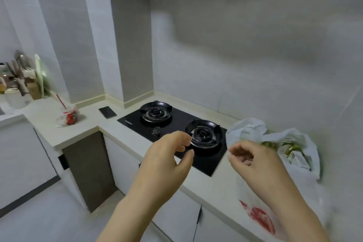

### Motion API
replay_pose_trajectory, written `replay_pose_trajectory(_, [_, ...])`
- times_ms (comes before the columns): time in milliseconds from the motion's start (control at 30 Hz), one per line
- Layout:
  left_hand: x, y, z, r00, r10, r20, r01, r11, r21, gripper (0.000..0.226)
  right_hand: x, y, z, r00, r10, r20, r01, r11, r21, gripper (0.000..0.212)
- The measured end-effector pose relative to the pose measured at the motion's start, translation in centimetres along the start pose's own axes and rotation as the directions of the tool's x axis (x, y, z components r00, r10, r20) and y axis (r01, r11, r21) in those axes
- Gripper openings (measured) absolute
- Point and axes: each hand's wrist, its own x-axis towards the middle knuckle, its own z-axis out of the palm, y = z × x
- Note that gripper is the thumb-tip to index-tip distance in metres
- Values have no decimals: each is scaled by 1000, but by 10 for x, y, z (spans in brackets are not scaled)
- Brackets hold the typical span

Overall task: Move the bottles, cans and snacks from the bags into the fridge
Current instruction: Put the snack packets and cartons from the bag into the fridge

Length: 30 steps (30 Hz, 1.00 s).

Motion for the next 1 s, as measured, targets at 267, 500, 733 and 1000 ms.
replay_pose_trajectory(267, [64, 17, 100, 977, 55, 208, -28, 991, -130, 23, 16, 91, -41, 963, 241, -121, -244, 970, -5, 8])
replay_pose_trajectory(500, [134, 10, 165, 924, 151, 352, -78, 974, -213, 22, 57, 142, -47, 898, 383, -216, -396, 918, -18, 10])
replay_pose_trajectory(733, [222, -7, 213, 882, 194, 430, -68, 954, -292, 21, 115, 180, -43, 832, 488, -264, -510, 860, -15, 10])
replay_pose_trajectory(1000, [276, -27, 273, 825, 205, 527, -48, 954, -296, 19, 154, 227, -33, 773, 587, -242, -615, 786, -57, 9])
